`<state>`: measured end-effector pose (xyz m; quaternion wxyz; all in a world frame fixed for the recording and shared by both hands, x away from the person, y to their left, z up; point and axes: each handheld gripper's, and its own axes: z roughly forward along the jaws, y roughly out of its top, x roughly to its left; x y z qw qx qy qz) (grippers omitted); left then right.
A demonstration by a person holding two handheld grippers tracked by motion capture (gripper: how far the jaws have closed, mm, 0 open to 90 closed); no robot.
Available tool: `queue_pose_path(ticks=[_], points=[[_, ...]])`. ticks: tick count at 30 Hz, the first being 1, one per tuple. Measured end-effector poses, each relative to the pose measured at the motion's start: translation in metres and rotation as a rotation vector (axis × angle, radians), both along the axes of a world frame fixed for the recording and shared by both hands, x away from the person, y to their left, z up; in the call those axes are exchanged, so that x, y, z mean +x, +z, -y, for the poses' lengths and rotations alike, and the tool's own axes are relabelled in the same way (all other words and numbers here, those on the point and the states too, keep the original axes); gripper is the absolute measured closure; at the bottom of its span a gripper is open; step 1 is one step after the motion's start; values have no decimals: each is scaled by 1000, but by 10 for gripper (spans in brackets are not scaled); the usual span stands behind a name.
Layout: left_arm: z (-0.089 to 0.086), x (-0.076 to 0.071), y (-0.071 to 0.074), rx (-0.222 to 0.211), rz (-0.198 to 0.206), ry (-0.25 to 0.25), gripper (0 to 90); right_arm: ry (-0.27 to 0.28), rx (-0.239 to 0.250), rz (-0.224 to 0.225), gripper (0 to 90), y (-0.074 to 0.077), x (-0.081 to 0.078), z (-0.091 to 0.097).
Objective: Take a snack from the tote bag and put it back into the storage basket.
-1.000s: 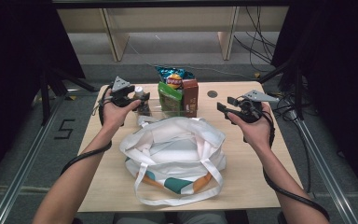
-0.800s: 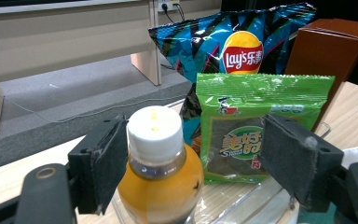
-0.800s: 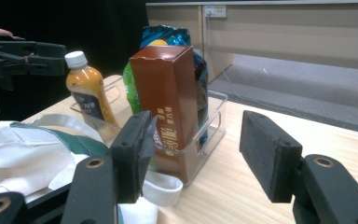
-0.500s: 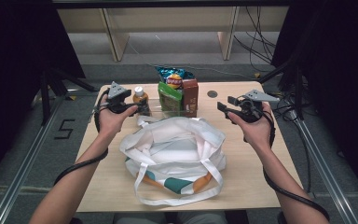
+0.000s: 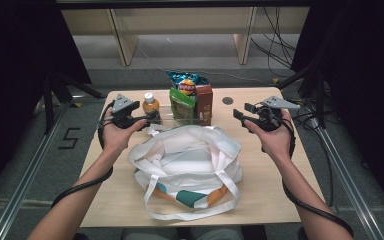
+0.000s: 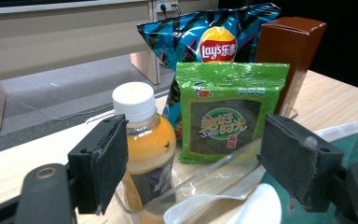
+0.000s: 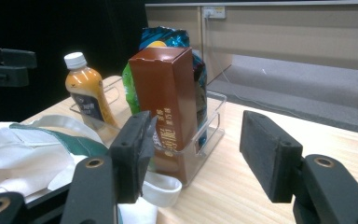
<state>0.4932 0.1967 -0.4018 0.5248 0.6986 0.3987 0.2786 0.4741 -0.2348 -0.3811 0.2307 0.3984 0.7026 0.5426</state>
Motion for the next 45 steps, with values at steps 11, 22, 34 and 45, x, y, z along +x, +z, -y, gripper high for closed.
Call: queue_pose_path(ticks=[11, 22, 34, 45], points=[[-3, -26, -4, -9, -2, -8, 225, 3, -1, 1, 442, 0, 0, 1], [-6, -55, -8, -3, 6, -31, 220, 5, -1, 2, 442, 0, 0, 1], [-13, -82, -24, -7, -17, -42, 211, 7, 4, -1, 442, -1, 1, 1], [-16, -99, -42, -36, -3, -40, 205, 8, 3, -6, 442, -3, 1, 0]])
